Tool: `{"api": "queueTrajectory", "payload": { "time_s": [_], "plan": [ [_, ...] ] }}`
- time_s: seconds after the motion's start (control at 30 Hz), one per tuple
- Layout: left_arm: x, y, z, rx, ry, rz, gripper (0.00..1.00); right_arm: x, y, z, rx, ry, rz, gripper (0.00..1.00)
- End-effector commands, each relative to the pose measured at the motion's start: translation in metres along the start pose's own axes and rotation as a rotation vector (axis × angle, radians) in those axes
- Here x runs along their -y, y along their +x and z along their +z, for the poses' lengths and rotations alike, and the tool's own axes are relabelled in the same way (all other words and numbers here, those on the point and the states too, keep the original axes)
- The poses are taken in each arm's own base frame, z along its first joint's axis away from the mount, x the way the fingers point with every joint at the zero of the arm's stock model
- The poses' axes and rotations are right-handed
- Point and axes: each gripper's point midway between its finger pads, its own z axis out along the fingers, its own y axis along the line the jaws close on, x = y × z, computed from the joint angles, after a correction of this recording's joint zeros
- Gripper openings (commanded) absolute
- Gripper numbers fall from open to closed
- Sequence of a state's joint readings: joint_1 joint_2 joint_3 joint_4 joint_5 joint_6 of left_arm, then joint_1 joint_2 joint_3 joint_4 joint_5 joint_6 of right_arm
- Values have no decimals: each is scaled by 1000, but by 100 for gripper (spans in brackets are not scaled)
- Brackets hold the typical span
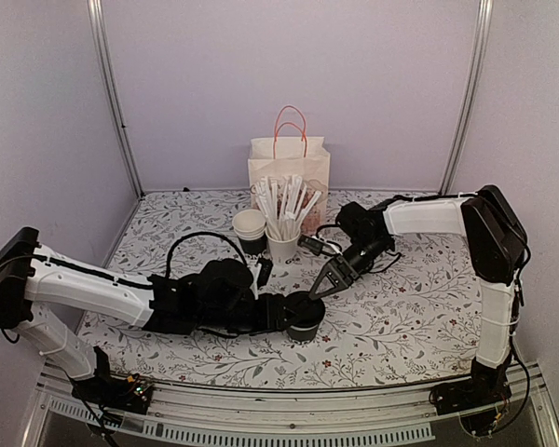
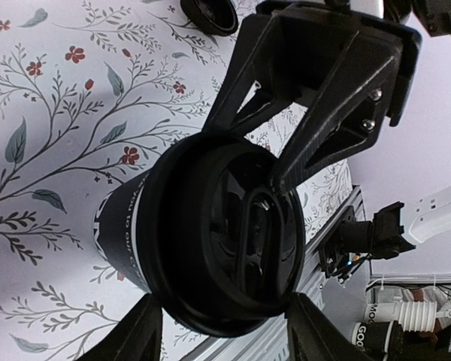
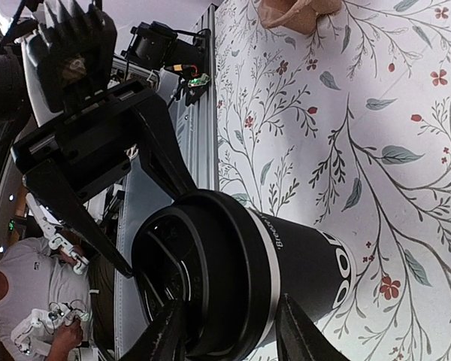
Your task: Pack the takeout coffee
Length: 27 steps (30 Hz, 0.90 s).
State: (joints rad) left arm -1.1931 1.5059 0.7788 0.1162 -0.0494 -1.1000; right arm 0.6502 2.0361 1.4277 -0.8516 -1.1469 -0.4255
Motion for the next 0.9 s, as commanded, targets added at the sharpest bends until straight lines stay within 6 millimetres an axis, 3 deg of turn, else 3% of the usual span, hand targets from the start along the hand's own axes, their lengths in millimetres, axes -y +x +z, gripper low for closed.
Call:
{"api": "queueTrajectory", "payload": {
  "time_s": [0.0, 0.27, 0.5, 0.67, 0.87],
  "plan": [
    [-74, 38, 7, -134, -205, -33, 55, 19, 25, 14, -51, 13, 63, 41],
    [-120, 71, 11, -284, -284, -94, 51, 29, 37, 19, -64, 20, 91, 37],
    [-151, 84, 11, -343, -386, -93, 46, 32, 44, 20, -62, 42, 92, 35],
    [-159, 87, 17, -378, -494, -12, 46, 34, 62, 23, -68, 54, 103, 36],
    [-168, 93, 24, -419, -583, 48, 47, 35, 70, 23, -54, 77, 72, 37]
  ]
}}
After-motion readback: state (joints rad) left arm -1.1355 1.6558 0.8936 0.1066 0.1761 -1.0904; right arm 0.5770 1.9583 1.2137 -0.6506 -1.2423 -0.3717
